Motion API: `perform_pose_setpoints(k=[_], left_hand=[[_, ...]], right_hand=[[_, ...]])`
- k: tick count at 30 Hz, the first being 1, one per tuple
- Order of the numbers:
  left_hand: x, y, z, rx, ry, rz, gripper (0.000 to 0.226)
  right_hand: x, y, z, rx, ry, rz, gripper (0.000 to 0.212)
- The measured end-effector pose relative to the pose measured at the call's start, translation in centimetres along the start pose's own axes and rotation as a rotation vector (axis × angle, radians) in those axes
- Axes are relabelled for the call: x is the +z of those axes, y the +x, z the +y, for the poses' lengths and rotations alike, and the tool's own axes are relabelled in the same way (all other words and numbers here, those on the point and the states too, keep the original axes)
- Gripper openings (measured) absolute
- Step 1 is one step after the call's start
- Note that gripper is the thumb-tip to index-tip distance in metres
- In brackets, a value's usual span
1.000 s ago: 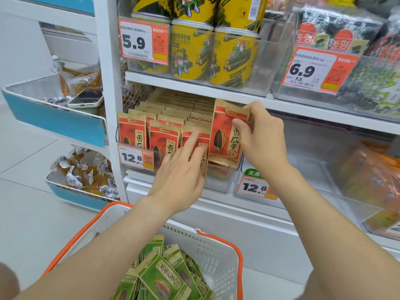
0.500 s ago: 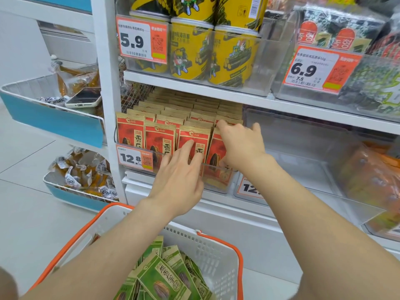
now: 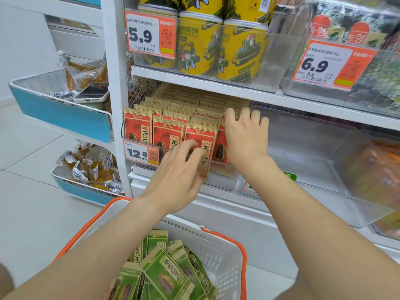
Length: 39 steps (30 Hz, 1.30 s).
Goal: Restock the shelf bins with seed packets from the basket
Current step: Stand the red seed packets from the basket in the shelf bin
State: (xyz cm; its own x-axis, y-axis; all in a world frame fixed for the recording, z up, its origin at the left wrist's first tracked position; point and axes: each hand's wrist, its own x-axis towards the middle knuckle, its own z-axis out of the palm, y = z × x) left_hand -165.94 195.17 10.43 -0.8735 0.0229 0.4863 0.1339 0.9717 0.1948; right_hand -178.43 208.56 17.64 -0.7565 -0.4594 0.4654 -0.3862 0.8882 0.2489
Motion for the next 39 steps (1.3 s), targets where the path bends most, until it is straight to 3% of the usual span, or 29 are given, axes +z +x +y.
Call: perform_pose_setpoints(k=[4, 6, 8, 11, 13, 18, 21, 24, 29, 33, 37, 39], left_hand=[[-0.6, -0.9, -1.0, 0.067, 0.031, 0.128, 0.016], [-0.5, -1.9, -1.9, 0.062, 0.065, 0.099, 0.012], [-0.3, -3.2, -2.7, -0.019, 0.114, -0.104, 0.008], [-0.3, -5.4, -4.0, -0.231, 0.213, -0.668, 0.017], [0.1, -7.4, -5.0, -0.253, 0.248, -0.950, 0.021], [2.4, -13.8, -7.2, -0.282, 0.273, -1.243, 0.024], [3.3, -16.5, -7.6, -0.326, 0.194, -1.392, 0.041], [3.9, -18.2, -7.2, -0.294, 0.243, -1.458, 0.050], [4.9, -18.9, -7.7, -0.189, 0.285, -1.383, 0.025], [5.5, -18.3, -8.5, -0.103, 0.326, -1.297, 0.017], [6.1, -19.1, -9.3, -0.073, 0.388, -1.377, 0.029], [6.3, -19.1, -9.2, -0.082, 0.389, -1.380, 0.022]], right_hand=[[-1.4, -1.5, -0.9, -0.089, 0.126, 0.305, 0.046], [-2.5, -2.7, -2.2, -0.192, 0.210, 0.354, 0.034], [-2.9, -4.3, -4.0, -0.325, 0.306, 0.292, 0.023], [-2.4, -6.9, -6.8, -0.501, 0.394, 0.002, 0.018], [-1.7, -8.5, -8.5, -0.591, 0.377, -0.172, 0.017], [0.2, -12.1, -12.0, -0.769, 0.294, -0.403, 0.006], [0.3, -13.1, -13.0, -0.821, 0.256, -0.445, 0.004], [0.5, -13.3, -13.3, -0.824, 0.270, -0.455, 0.006], [0.8, -13.0, -13.1, -0.820, 0.279, -0.490, 0.018], [0.8, -12.8, -12.9, -0.828, 0.280, -0.515, 0.004], [1.0, -12.7, -12.6, -0.816, 0.283, -0.541, 0.003], [1.1, -12.7, -12.4, -0.808, 0.275, -0.547, 0.003]])
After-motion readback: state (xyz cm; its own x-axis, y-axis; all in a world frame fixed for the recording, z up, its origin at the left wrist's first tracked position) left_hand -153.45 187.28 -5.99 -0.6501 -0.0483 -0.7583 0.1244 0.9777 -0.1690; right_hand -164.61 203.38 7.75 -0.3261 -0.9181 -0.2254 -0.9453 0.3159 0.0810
